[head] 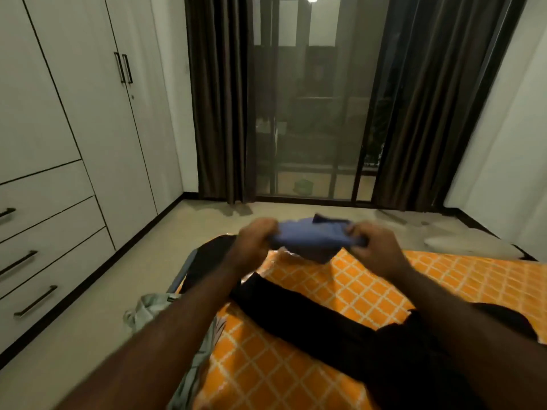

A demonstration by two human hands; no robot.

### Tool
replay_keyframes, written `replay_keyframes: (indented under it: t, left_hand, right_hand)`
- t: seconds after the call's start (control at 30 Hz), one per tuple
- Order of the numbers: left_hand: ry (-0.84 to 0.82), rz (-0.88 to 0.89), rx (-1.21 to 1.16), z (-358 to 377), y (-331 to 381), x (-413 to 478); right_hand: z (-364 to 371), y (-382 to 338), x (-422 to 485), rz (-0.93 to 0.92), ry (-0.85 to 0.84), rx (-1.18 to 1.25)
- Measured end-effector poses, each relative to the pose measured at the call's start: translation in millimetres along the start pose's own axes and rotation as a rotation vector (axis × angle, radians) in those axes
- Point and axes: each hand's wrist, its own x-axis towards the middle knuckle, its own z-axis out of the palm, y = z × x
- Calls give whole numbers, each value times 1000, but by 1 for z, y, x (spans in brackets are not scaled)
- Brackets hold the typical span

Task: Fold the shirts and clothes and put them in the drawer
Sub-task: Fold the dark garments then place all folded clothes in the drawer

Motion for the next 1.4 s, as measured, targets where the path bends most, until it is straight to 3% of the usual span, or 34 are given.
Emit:
replay_keyframes:
  t: [0.17,0.2,0.27,0.33,0.43,0.57,0.77,1.07,1.17,1.23,1.33,1.4]
  left_hand:
    - [-601,-123,75,80,-45,-201]
    - [-763,-118,170,84,-49,-217]
    - [-987,-105,269,85,-49,-231]
    - [-1061,-133,264,81,-46,-225]
    - [-941,-64,439,73,-36,-212]
    - [-815,-16,631,71,-40,-218]
    - [-841,-7,780,80,-41,-227]
    - [-858,-169,589,102,-72,-239]
    - [-848,-263,473,106,-87,-235]
    - [-815,-328,369,108,-96,-235]
    - [-771,-369,263,108,-106,-236]
    - [-771,-365,231,107,-107,-231]
  right_hand:
    - [73,25,-186,18,-628,-62]
    - [78,21,-196,20,-781,-138]
    - [83,9,-202,47,-928,-265]
    - [87,-3,-198,100,-1014,-286]
    - [94,-10,-198,91,-1175,-365]
    - [96,-4,-197,143,-996,-495]
    - [96,18,-215,-90,-930,-764]
    - [111,35,-214,-116,-842,-749]
    - [112,39,-209,-120,-840,-647]
    - [114,46,-207,-76,-776,-439]
    - [117,62,-207,144,-570,33]
    - [119,68,-204,268,-461,160]
